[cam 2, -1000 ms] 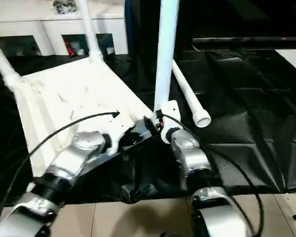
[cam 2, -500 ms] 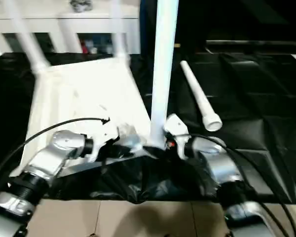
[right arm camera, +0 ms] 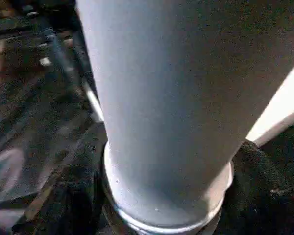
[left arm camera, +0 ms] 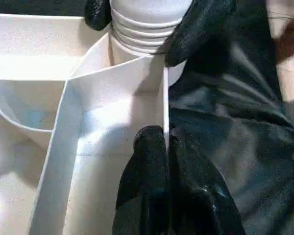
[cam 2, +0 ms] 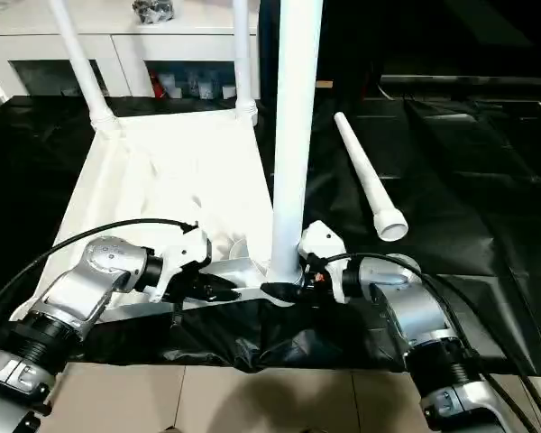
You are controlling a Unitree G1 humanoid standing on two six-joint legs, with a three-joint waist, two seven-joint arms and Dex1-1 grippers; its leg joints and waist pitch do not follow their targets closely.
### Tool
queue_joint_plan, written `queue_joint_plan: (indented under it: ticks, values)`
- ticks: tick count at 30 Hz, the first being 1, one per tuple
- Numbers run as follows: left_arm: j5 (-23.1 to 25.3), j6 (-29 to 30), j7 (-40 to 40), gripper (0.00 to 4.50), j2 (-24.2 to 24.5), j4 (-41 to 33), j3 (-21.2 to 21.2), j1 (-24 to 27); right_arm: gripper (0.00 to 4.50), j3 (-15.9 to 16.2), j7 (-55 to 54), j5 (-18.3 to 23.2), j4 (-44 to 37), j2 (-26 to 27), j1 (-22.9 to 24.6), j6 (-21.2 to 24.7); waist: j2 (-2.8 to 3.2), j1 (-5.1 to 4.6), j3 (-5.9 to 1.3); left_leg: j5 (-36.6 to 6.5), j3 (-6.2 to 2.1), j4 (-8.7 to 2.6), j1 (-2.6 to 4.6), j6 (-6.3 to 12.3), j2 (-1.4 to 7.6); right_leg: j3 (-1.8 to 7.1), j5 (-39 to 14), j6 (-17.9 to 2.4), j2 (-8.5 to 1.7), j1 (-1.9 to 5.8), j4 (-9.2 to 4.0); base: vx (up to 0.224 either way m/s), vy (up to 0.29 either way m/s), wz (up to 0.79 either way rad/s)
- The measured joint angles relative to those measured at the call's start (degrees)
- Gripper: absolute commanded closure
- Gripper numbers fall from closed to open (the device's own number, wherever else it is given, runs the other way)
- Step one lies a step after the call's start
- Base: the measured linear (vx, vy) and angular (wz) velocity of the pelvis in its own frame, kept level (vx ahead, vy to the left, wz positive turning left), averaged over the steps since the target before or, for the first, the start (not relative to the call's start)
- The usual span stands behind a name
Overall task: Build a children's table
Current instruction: Rotate leg to tighten
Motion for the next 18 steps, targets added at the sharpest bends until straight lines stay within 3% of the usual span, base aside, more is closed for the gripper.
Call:
queue_joint_plan:
  ticks: [6, 10, 14, 15, 17, 18]
  values:
    - [2.09, 2.15, 12.73, 4.5, -5.56, 2.31, 1.69, -1.24, 1.76, -3.93, -17.23, -2.03, 6.22, 6.21, -3.67, 1.58, 0.0, -1.99, 0.0, 0.0, -0.08, 0.03, 0.04, -0.02, -0.02, -0.01, 0.05, 0.05, 0.06, 0.03, -0.02, 0.0, 0.0, 0.0]
    - [3.25, 7.9, 24.09, 4.5, -10.98, 2.21, 4.74, -1.72, 1.76, -7.99, -32.33, -2.29, 14.77, 13.33, -8.99, 0.21, 0.02, -3.21, -0.01, 0.0, -0.07, -0.03, 0.0, -0.02, 0.0, -0.04, 0.06, 0.04, 0.12, -0.08, 0.0, 0.0, 0.0, 0.0]
    - [3.96, 10.89, 30.1, 4.5, -14.29, 0.82, 5.0, -1.63, 1.76, -10.01, -40.69, -3.39, 20.05, 16.34, -12.06, -2.49, -0.04, -3.71, -0.02, -0.04, -0.05, -0.12, -0.12, 0.02, -0.01, -0.04, 0.01, -0.01, 0.12, -0.15, -0.08, 0.0, 0.0, 0.0]
    - [3.99, 11.14, 30.82, 4.5, -14.45, 0.45, 5.0, -1.48, 1.41, -10.19, -41.45, -3.42, 20.9, 16.61, -12.65, -2.89, -0.04, -3.67, -0.02, -0.04, -0.07, -0.15, -0.17, 0.04, -0.01, -0.06, 0.03, -0.11, 0.13, -0.17, -0.06, 0.0, 0.0, 0.0]
    - [3.99, 11.38, 31.13, 4.5, -14.46, -0.09, 5.01, -1.19, 1.41, -10.28, -42.07, -3.36, 21.56, 17.04, -12.93, -3.49, -0.04, -3.53, -0.02, 0.13, -0.06, -0.2, -0.18, 0.34, -0.01, -0.09, -0.01, -0.16, 0.13, -0.19, -0.05, 0.0, 0.0, 0.0]
    - [3.99, 11.38, 31.18, 4.5, -14.45, -0.21, 5.01, -1.09, 1.18, -10.74, -42.11, -3.11, 22.0, 17.56, -13.09, -3.75, -0.04, -3.53, -0.02, 0.12, -0.04, -0.2, -0.19, 0.35, -0.01, -0.09, -0.02, -0.17, 0.13, -0.21, -0.05, 0.0, 0.0, 0.0]
